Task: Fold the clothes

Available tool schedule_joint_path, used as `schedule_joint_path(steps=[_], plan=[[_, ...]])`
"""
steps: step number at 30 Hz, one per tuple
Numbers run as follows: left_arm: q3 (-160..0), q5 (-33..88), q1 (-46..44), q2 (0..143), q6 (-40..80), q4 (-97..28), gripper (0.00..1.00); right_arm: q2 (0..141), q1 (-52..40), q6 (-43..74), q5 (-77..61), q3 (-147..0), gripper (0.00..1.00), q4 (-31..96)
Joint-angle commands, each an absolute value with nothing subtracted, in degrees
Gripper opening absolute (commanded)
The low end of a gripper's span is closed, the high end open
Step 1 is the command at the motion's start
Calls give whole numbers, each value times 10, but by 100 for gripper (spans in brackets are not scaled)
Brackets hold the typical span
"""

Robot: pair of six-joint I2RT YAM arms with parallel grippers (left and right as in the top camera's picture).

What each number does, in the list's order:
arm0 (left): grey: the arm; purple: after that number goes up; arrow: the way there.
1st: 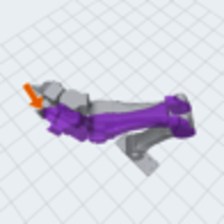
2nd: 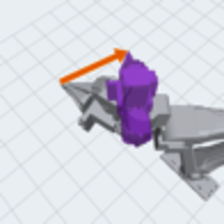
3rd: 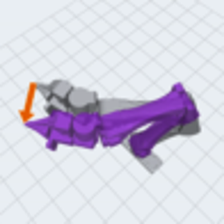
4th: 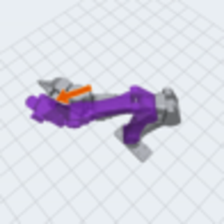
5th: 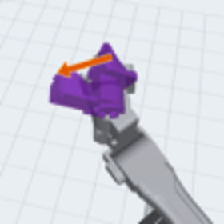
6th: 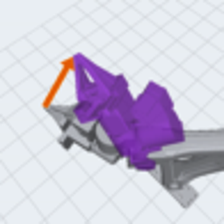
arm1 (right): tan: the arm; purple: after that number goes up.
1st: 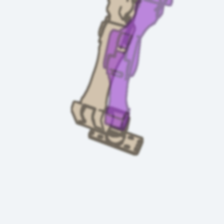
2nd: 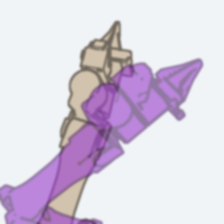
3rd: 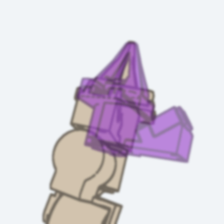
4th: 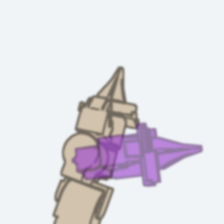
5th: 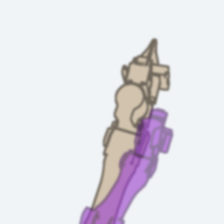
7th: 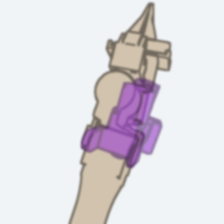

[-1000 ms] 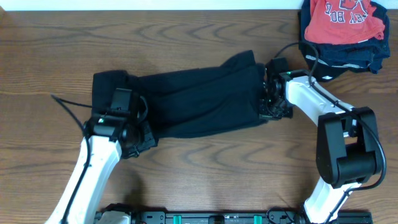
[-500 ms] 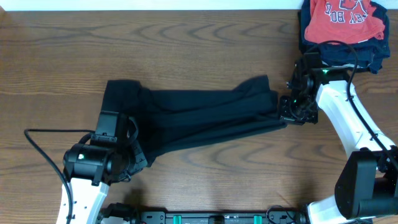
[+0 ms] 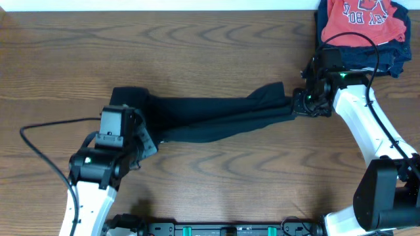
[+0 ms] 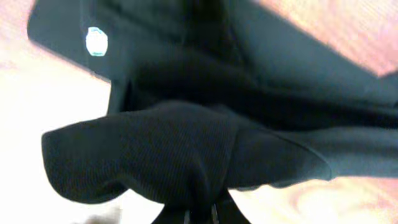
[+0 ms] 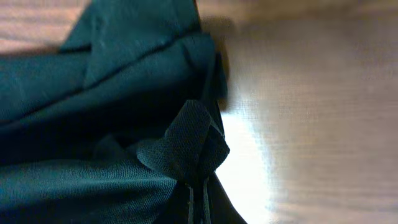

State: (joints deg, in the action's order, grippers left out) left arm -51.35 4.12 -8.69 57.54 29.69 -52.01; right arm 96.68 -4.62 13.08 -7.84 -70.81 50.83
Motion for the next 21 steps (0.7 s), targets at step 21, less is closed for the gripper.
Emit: schedule_joint_path(steps=[21], plan=[[-527, -24, -84, 780, 240, -270, 6, 1098, -76, 118, -80, -713, 1, 415]])
